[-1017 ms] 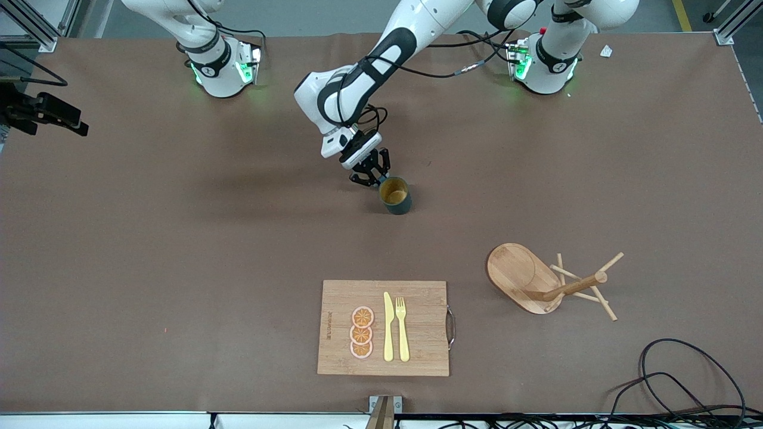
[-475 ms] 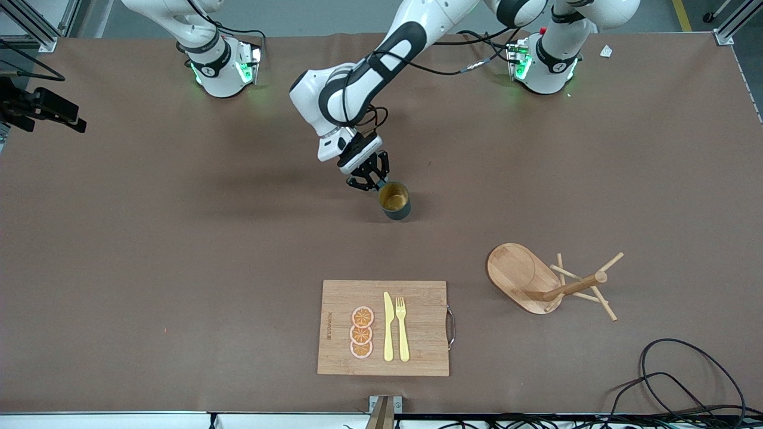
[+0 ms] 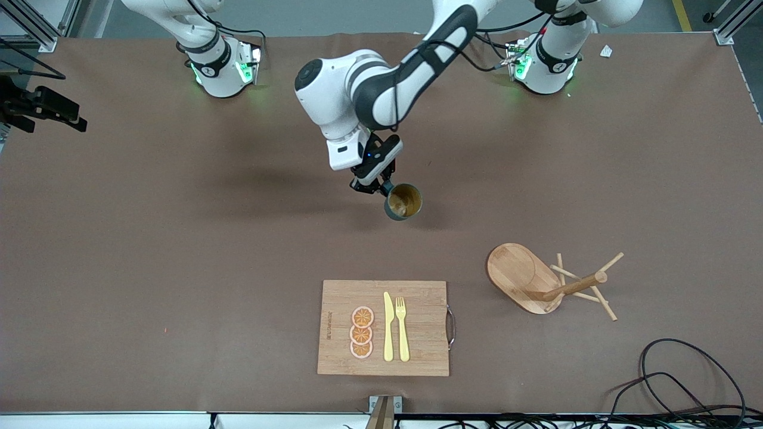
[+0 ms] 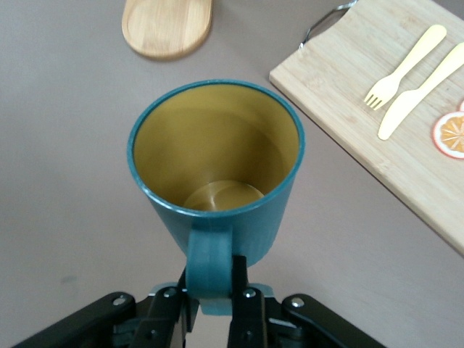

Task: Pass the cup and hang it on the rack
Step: 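Lift the mug with the left gripper and carry it toward the rack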

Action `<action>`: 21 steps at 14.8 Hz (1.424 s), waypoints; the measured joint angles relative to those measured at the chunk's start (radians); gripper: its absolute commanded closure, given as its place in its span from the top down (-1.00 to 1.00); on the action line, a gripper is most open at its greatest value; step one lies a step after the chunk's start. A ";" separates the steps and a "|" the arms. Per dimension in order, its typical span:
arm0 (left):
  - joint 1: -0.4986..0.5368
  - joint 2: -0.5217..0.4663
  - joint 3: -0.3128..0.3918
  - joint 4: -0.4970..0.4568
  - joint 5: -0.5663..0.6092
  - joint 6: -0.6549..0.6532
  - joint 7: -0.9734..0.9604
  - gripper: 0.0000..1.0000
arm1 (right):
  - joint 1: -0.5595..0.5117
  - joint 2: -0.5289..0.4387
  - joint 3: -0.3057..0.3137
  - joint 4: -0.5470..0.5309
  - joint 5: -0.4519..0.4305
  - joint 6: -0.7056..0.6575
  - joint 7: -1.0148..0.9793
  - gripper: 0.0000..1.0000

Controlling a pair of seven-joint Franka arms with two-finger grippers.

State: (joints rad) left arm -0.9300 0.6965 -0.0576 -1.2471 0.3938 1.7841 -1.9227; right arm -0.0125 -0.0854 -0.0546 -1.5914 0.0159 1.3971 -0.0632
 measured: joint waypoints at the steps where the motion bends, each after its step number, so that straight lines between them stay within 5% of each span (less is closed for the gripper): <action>1: 0.026 -0.023 0.000 0.000 -0.060 0.016 0.012 -0.96 | 0.000 0.000 0.000 0.000 0.000 0.000 -0.002 1.00; 14: 0.442 -0.281 0.002 -0.001 -0.814 0.045 0.351 -0.96 | 0.000 0.001 -0.001 -0.001 0.000 -0.003 -0.006 1.00; 21: 0.703 -0.301 0.003 -0.024 -1.137 -0.121 0.690 -0.95 | 0.000 0.001 0.000 -0.001 0.000 -0.007 -0.006 1.00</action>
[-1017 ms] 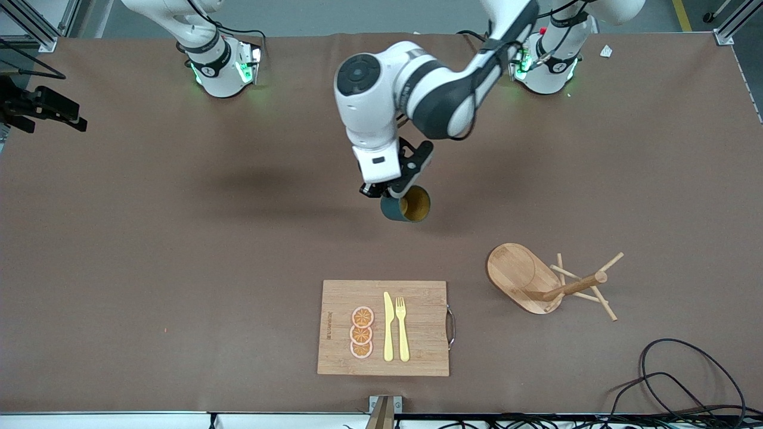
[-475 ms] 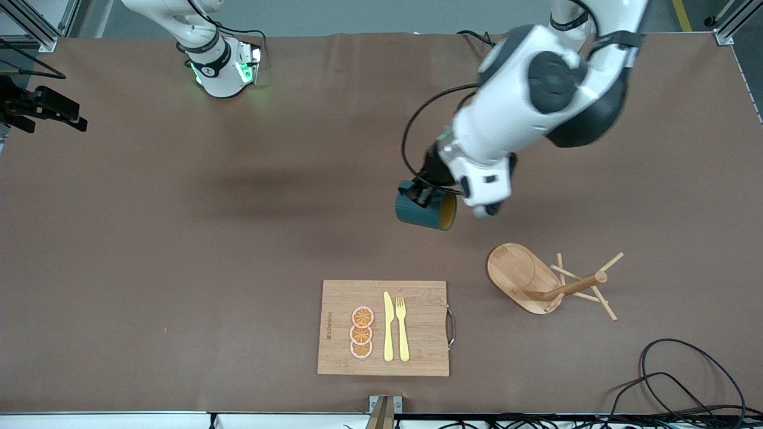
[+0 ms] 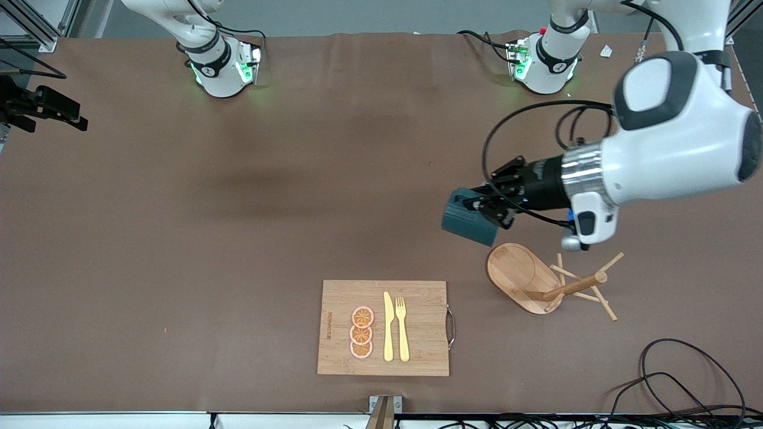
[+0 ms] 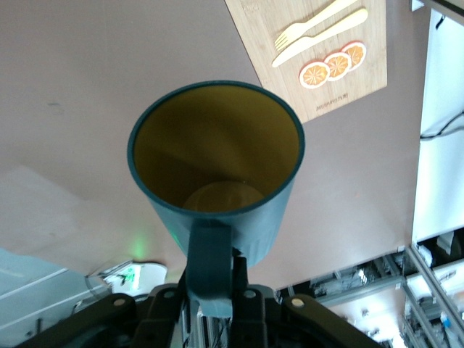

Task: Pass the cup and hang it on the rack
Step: 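Lift the mug with the left gripper and carry it toward the rack, then lower the mug handle onto a rack peg with the left gripper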

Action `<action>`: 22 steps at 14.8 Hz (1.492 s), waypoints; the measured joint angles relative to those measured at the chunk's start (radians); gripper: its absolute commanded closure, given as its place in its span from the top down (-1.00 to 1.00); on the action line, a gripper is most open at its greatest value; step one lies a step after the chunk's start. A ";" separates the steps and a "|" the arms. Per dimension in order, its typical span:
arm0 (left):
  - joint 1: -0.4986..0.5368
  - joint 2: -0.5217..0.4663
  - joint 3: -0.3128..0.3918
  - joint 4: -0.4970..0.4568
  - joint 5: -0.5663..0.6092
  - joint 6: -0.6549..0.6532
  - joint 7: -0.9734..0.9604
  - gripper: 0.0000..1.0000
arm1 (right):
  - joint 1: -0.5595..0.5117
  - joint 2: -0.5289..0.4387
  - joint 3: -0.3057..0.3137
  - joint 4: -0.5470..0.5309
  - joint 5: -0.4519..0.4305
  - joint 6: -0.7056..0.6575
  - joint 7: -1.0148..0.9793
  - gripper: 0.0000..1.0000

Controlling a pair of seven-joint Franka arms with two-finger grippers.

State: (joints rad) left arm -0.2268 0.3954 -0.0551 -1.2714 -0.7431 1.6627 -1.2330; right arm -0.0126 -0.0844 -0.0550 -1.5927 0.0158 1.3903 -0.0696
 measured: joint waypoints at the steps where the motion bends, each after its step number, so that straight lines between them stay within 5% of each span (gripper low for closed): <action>1: 0.037 0.001 0.000 -0.006 -0.040 -0.037 0.047 -0.95 | 0.000 0.000 0.000 0.000 0.000 0.000 0.000 1.00; 9: 0.244 0.048 0.000 -0.127 -0.246 -0.187 0.389 -0.96 | 0.000 0.001 0.001 -0.002 0.000 -0.004 -0.001 1.00; 22: 0.384 0.208 -0.001 -0.169 -0.298 -0.216 0.690 -0.95 | 0.000 0.002 0.002 -0.005 0.000 -0.012 -0.001 1.00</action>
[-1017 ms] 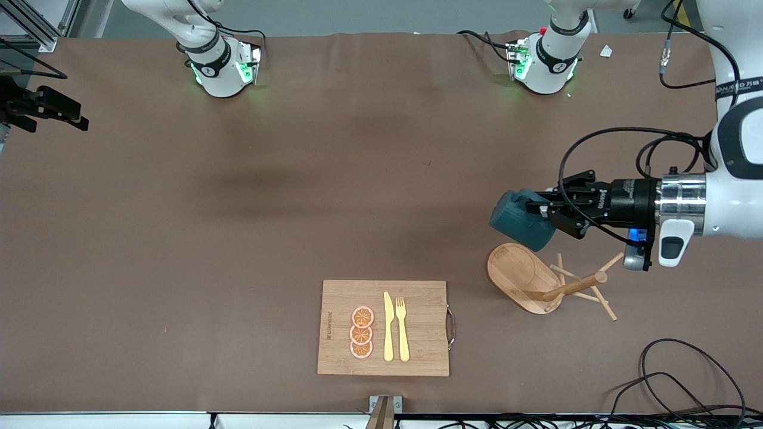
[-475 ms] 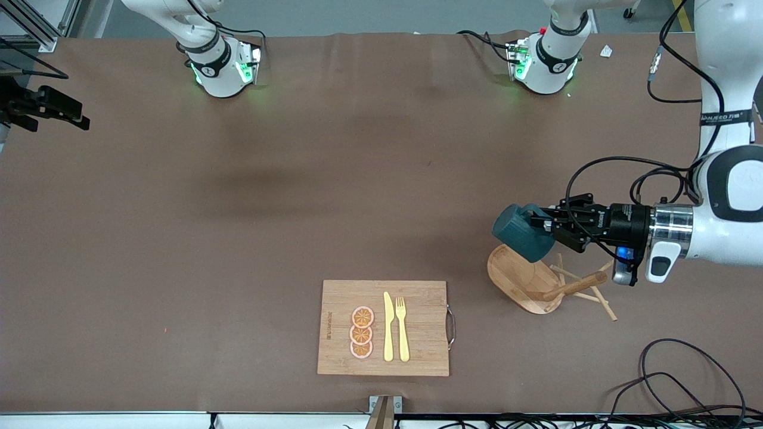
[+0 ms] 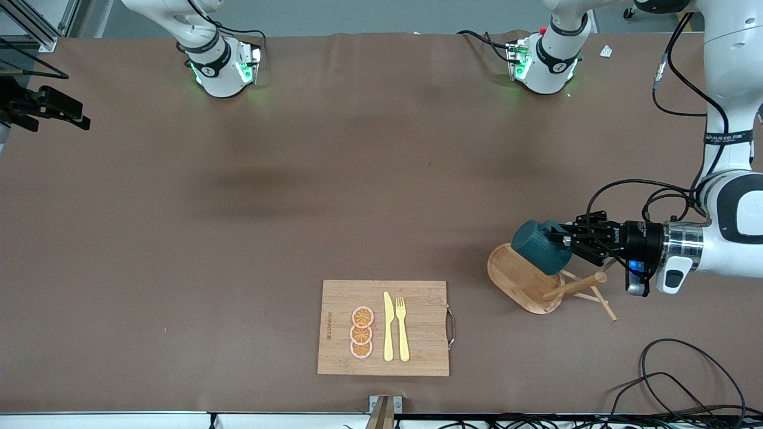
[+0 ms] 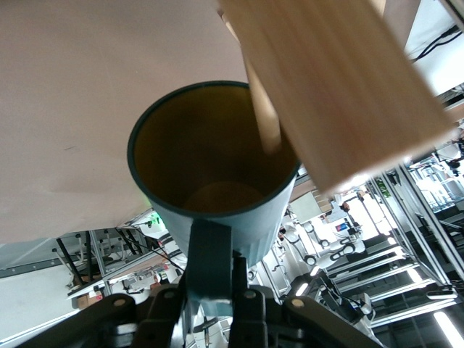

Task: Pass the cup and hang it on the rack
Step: 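Lower the mug handle onto a rack peg with the left gripper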

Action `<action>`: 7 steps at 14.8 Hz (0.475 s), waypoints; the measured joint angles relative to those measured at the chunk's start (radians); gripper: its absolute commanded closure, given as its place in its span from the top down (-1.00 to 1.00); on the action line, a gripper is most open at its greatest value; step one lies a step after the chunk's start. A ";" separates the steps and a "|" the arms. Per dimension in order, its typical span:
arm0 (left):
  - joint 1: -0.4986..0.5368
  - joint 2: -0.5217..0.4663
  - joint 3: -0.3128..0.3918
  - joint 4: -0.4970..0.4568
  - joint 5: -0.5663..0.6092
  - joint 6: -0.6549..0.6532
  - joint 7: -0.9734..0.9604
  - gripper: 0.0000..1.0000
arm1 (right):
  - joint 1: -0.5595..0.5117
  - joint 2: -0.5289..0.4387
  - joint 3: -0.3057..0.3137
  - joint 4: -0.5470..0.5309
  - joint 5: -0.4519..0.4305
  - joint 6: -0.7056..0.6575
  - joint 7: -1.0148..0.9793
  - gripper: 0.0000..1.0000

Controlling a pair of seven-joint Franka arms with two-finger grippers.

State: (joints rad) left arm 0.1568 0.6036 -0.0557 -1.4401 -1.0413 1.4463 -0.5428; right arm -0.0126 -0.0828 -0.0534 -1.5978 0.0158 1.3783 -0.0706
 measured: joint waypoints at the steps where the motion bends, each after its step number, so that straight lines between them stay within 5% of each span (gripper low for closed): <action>1: 0.004 0.003 0.000 0.000 -0.002 0.000 0.008 -0.95 | 0.000 0.000 0.000 -0.001 0.000 0.000 0.000 1.00; 7: 0.037 0.025 0.000 0.026 -0.003 0.000 0.060 -0.93 | 0.000 0.000 0.000 -0.004 0.000 0.000 0.000 1.00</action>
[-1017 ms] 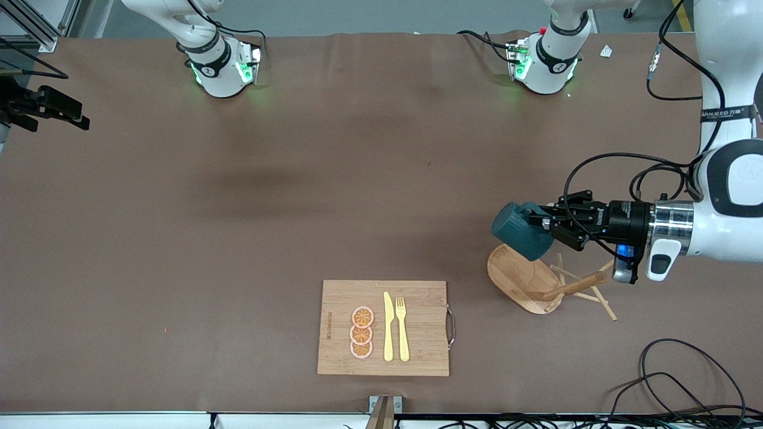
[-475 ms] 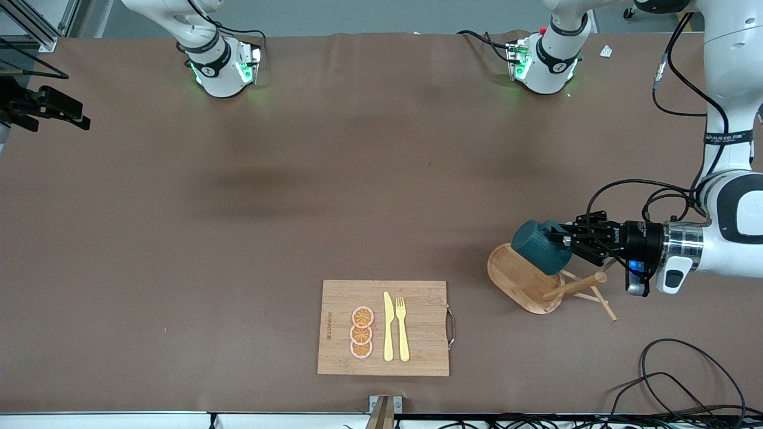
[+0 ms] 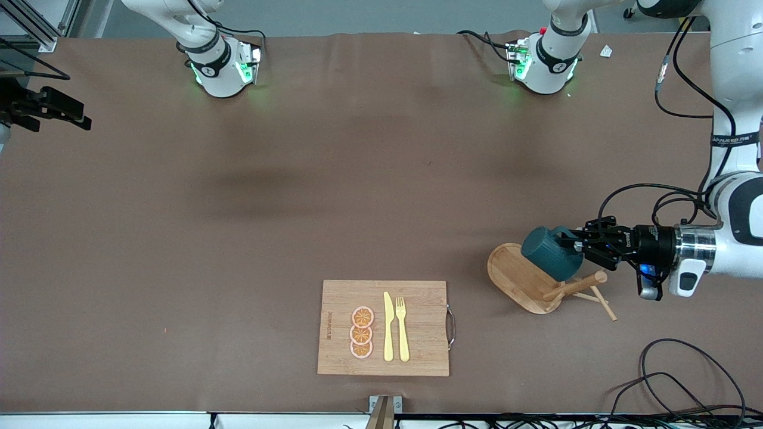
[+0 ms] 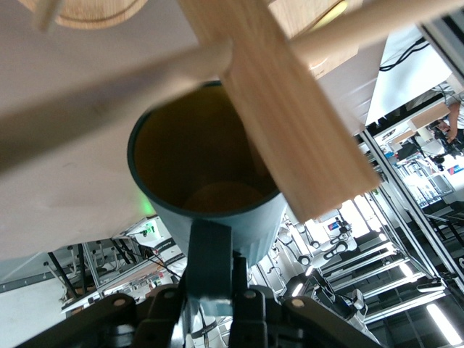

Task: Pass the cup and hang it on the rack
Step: 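Lower the mug handle onto a rack peg with the left gripper, then open the left gripper and release the mug on the peg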

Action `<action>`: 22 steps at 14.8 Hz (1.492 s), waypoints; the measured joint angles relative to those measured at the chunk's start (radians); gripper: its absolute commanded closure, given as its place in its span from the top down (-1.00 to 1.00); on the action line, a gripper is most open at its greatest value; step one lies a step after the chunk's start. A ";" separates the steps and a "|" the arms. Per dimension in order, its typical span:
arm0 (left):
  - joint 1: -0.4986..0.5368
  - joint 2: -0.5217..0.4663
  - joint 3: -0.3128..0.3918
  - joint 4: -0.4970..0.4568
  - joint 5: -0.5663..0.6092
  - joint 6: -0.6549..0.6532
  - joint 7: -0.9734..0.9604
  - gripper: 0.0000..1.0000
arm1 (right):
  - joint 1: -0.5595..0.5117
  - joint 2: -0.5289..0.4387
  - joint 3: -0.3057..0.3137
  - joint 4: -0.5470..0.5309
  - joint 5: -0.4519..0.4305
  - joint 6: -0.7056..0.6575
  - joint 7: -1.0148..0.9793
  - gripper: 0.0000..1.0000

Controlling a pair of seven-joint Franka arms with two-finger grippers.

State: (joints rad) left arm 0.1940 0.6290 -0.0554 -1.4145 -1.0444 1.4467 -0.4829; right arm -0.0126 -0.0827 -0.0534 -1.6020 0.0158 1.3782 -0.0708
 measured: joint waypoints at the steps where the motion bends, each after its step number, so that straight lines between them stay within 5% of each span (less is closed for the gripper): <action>1: 0.008 0.007 0.000 0.001 0.000 0.000 0.018 -0.92 | 0.000 0.000 0.000 0.000 0.000 0.000 0.000 1.00; 6: 0.033 0.035 0.000 0.004 -0.004 0.000 0.088 -0.81 | 0.000 0.000 0.000 -0.002 0.000 -0.001 0.000 1.00; 12: 0.035 0.037 -0.003 0.006 -0.004 -0.001 0.088 0.18 | 0.000 0.000 0.000 -0.006 0.000 -0.003 0.000 1.00; 17: 0.029 0.032 -0.011 0.053 -0.004 -0.002 -0.002 0.56 | 0.000 0.000 0.000 -0.007 0.000 -0.003 0.000 1.00; 20: 0.029 -0.001 -0.012 0.079 -0.003 -0.009 -0.066 0.99 | 0.000 0.000 0.000 -0.007 0.000 -0.003 0.000 1.00; 22: 0.028 -0.048 -0.012 0.085 0.026 -0.012 -0.100 0.99 | 0.000 0.000 0.000 -0.008 0.000 -0.003 0.000 1.00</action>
State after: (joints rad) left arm 0.2224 0.5810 -0.0679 -1.3297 -1.0180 1.4351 -0.5834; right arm -0.0126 -0.0827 -0.0534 -1.6096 0.0158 1.3748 -0.0709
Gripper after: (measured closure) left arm 0.084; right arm 0.000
